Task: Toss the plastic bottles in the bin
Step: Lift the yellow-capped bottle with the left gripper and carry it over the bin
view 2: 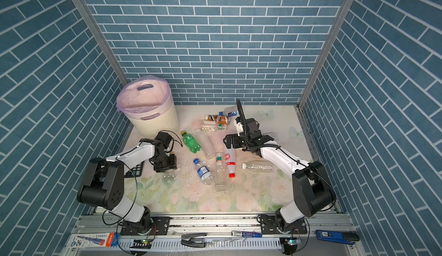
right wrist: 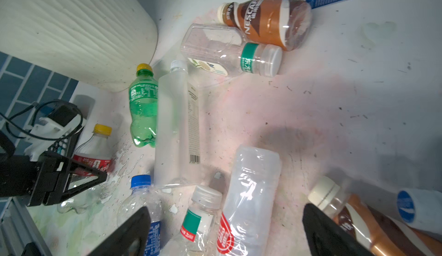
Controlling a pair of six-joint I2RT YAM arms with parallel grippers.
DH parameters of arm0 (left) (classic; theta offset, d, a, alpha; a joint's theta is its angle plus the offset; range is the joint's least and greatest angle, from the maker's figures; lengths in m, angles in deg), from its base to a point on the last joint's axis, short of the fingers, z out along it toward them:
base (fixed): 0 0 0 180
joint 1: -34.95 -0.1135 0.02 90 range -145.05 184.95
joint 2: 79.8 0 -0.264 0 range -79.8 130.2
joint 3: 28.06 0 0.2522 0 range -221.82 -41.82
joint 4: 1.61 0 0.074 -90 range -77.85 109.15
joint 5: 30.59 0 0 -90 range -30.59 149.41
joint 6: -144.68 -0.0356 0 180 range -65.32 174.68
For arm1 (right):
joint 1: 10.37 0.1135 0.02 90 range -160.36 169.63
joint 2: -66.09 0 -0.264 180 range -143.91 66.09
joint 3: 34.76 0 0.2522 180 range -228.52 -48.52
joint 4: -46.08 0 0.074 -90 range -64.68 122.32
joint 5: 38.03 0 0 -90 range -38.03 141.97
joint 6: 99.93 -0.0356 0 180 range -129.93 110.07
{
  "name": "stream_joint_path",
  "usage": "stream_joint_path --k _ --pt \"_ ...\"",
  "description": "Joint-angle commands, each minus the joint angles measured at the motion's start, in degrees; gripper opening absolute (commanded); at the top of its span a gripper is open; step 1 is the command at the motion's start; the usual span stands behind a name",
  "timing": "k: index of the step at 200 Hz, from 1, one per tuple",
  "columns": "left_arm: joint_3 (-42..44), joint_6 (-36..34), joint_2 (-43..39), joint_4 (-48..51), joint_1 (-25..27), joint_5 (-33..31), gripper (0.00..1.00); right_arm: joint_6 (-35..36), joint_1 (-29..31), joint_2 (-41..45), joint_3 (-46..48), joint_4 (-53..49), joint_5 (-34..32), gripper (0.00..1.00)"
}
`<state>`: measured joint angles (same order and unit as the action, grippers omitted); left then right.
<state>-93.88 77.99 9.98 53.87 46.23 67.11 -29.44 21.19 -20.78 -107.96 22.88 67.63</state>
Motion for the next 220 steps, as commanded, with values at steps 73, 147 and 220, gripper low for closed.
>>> stream_joint_path --k 73,147,220 --pt "-11.2 -2.9 -11.9 -1.5 6.4 -2.4 0.43 7.4 4.5 5.2 -5.4 1.2 1.2 0.99" --pt "-33.6 -6.2 -11.6 -6.4 6.3 -7.8 0.44 10.2 7.1 4.0 -15.4 -0.4 1.0 0.99" --pt "-65.2 -15.7 -4.0 -9.4 2.1 -16.3 0.45 12.3 8.5 1.4 -24.2 -1.0 0.7 0.99"
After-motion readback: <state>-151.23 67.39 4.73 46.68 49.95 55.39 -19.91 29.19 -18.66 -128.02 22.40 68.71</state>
